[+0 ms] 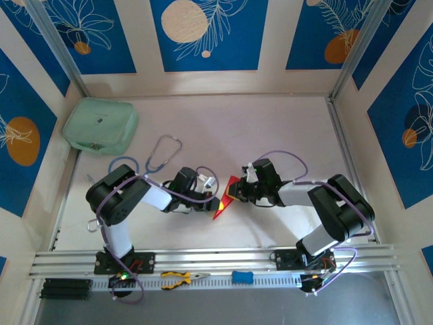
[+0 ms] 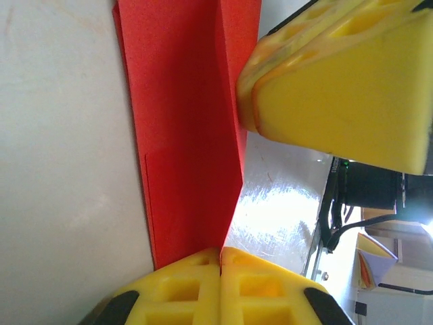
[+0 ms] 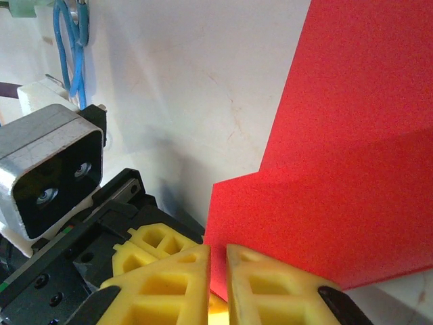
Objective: Fold a paper plane with a square sheet of paper (pick it up from the middle)
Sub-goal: Perform the fifth fold on the wing at the bottom-center of the table.
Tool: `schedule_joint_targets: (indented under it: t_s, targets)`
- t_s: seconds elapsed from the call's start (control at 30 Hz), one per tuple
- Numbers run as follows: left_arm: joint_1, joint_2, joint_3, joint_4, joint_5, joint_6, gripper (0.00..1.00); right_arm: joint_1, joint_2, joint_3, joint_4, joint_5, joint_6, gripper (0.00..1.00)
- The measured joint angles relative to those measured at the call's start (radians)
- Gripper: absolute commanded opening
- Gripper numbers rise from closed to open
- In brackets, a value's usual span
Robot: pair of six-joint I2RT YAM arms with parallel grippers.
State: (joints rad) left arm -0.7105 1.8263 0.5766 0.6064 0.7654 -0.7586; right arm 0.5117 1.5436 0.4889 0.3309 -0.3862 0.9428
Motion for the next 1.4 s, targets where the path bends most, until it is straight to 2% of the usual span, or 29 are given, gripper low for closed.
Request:
schedule_joint_targets:
  t_s: [1.17,1.2,1.3,1.4]
  targets:
    - [0.010,0.010,0.021,-0.047,0.016,-0.004,0.00,-0.023,0.133,0.047,0.018,-0.048,0.000,0.15]
    - [0.010,0.010,0.021,-0.047,0.016,-0.004,0.01,-0.023,0.136,0.053,0.013,-0.049,0.000,0.15]
    - [0.010,0.008,0.021,-0.048,0.016,-0.003,0.13,-0.023,0.143,0.071,-0.013,-0.049,0.000,0.14]
    - [0.013,-0.007,0.021,-0.064,0.019,0.001,0.14,-0.022,0.144,0.081,-0.037,-0.048,-0.001,0.14]
